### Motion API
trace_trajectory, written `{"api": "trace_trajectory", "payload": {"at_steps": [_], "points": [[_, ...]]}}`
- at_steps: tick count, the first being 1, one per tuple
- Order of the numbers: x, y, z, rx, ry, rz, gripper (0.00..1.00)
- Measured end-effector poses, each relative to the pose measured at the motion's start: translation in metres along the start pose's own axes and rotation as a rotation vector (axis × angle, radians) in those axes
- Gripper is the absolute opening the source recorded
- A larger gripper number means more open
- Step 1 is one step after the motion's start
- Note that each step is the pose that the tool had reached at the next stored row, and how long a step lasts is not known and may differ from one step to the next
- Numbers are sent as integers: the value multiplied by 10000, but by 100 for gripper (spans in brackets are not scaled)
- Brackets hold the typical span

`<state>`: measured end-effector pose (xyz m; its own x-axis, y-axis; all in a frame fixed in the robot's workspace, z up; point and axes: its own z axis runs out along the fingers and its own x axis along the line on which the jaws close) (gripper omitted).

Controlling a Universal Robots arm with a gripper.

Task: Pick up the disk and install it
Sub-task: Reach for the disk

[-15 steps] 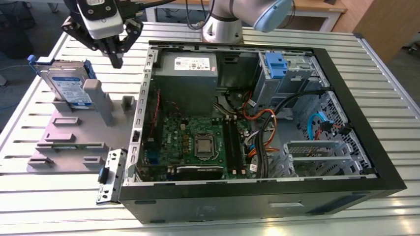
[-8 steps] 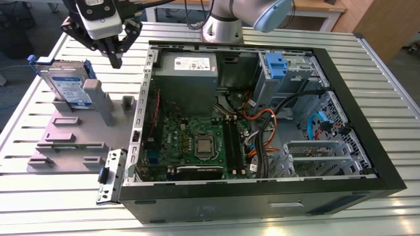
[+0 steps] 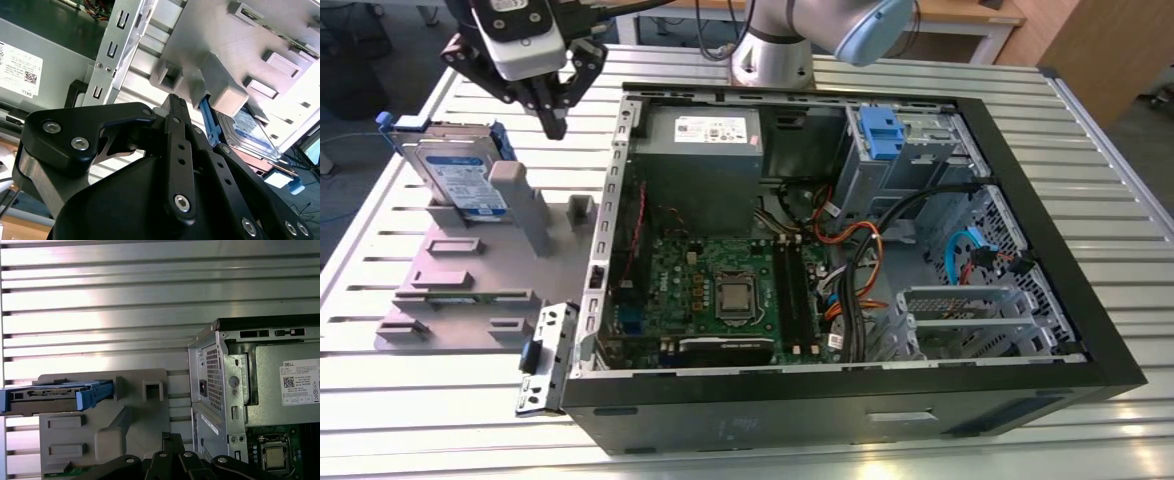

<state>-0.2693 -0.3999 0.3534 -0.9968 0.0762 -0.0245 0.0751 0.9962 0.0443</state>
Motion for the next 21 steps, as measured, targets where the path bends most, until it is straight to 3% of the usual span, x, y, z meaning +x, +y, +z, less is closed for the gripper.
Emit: {"api": "trace_trajectory", "payload": {"at_steps": [21], "points": [[49,-4,7,0,0,0,11]]}}
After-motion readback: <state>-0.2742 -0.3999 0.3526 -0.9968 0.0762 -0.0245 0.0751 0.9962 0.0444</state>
